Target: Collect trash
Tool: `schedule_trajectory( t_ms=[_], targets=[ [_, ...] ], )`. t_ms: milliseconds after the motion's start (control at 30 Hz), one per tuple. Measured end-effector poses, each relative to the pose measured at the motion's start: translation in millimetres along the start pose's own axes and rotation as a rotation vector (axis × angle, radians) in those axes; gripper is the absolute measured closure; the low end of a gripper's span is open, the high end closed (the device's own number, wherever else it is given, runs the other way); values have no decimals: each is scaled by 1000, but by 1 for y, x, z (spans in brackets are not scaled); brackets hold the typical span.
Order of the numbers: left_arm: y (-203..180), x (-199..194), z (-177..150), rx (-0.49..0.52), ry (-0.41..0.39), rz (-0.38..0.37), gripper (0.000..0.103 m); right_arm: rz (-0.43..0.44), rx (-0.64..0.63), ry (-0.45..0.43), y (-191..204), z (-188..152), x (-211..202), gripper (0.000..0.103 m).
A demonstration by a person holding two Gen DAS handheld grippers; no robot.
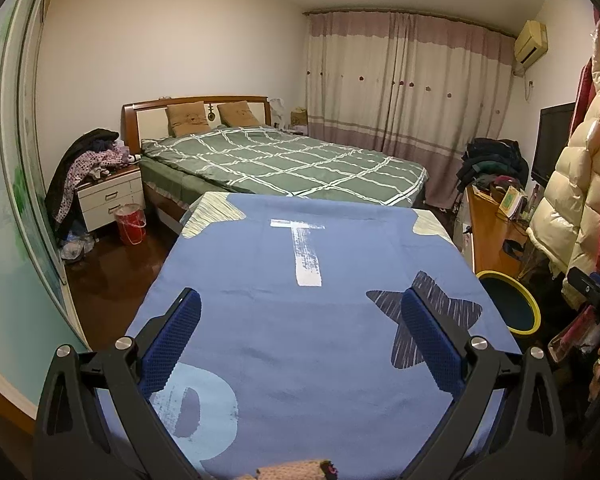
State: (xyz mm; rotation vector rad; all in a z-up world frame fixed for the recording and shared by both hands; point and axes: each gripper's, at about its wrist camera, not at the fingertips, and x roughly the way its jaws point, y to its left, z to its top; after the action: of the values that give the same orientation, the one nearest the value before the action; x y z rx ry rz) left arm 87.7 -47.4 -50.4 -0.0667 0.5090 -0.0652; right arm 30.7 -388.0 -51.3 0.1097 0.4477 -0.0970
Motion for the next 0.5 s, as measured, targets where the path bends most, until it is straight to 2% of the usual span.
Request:
schedule_trajectory(
  t_ms=[500],
  targets=[
    [-9, 9, -3, 14, 12, 9, 5, 1, 7, 17, 0, -3, 9, 10]
  ],
)
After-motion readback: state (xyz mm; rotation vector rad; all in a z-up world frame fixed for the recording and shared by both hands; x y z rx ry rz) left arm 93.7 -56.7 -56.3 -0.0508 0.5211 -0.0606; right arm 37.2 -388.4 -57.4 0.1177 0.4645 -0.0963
